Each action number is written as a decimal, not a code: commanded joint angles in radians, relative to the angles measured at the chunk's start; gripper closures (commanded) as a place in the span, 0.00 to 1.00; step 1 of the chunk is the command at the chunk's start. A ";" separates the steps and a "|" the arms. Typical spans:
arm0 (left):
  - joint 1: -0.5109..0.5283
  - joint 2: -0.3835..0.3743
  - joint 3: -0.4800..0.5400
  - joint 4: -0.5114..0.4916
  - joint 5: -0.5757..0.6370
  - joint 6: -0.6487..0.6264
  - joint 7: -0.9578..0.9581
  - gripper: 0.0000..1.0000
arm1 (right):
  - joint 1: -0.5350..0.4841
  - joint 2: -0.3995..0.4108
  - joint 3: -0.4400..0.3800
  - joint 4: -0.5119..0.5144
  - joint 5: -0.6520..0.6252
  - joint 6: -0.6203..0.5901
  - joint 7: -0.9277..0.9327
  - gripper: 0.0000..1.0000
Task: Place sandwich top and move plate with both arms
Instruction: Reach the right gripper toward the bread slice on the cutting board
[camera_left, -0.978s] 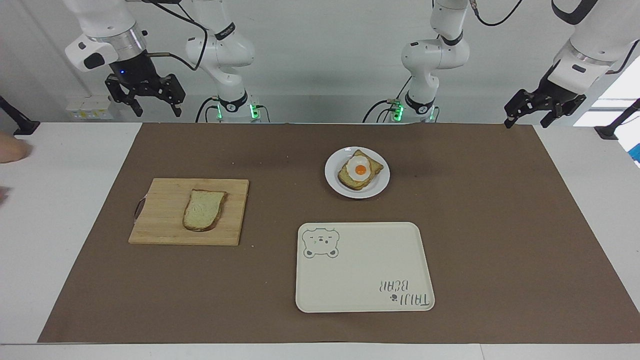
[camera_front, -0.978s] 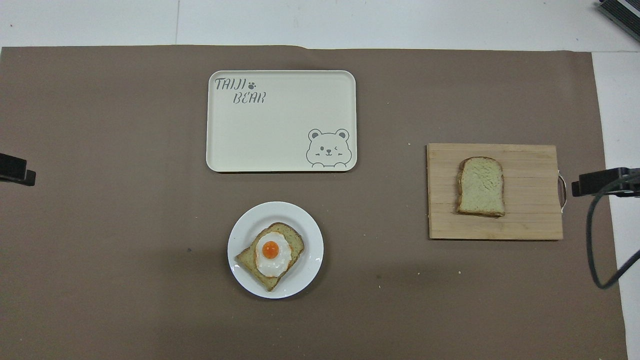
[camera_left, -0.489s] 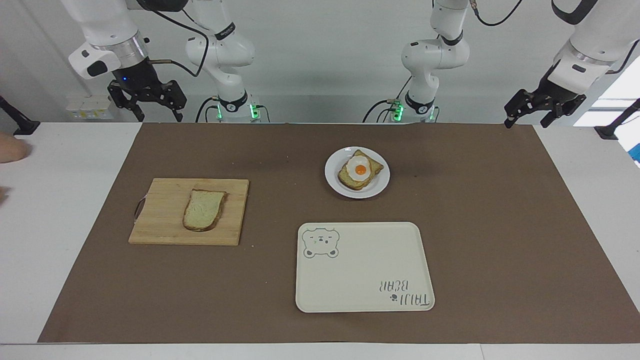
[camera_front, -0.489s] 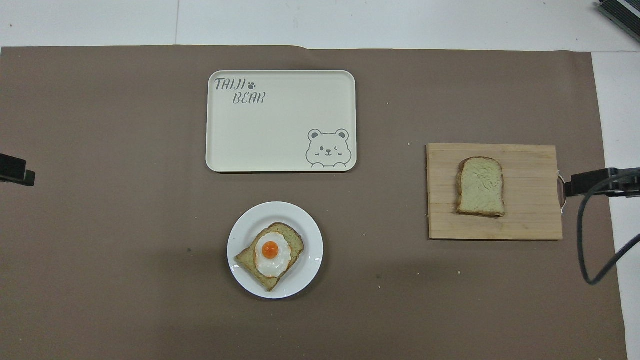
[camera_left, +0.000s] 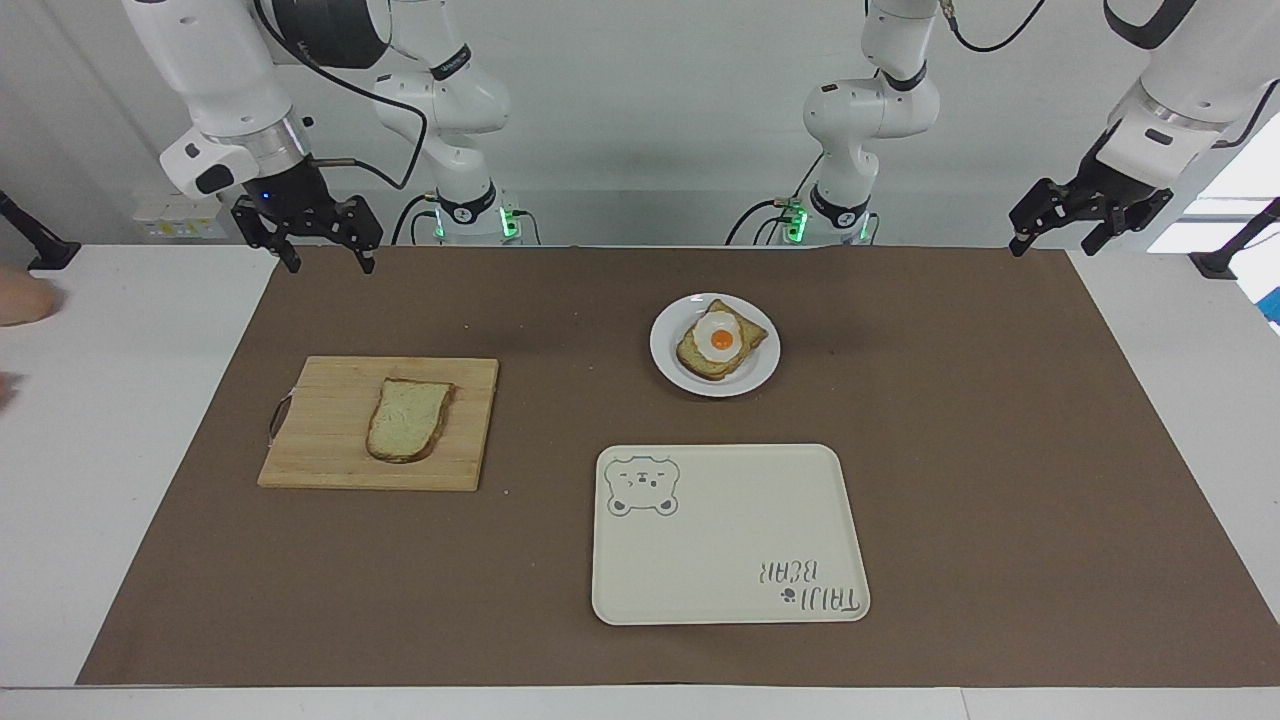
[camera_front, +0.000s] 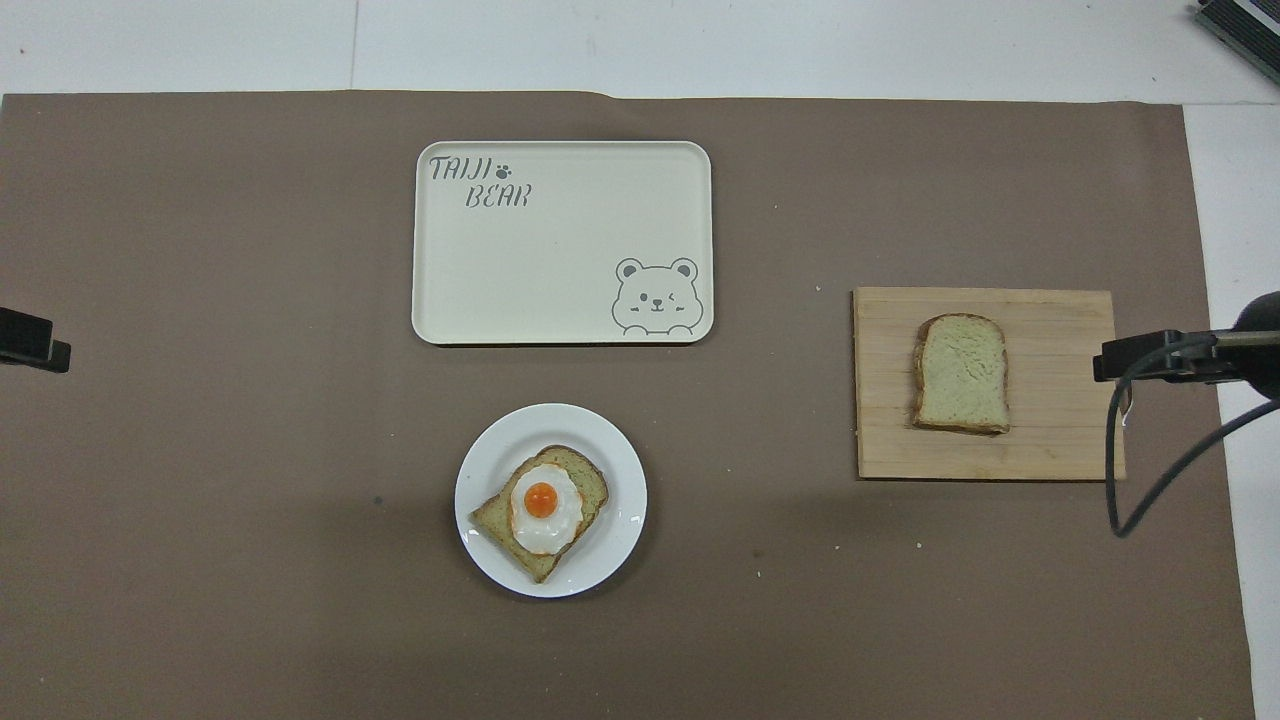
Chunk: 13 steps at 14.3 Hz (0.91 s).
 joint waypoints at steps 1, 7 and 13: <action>0.012 -0.026 -0.008 -0.028 0.007 -0.002 -0.008 0.00 | -0.018 0.045 0.008 -0.035 0.003 0.078 -0.031 0.00; 0.012 -0.026 -0.008 -0.028 0.007 -0.002 -0.008 0.00 | -0.036 0.215 0.008 -0.038 0.007 0.255 -0.030 0.00; 0.012 -0.026 -0.008 -0.028 0.007 -0.002 -0.008 0.00 | -0.082 0.284 0.008 -0.136 0.007 0.405 -0.030 0.00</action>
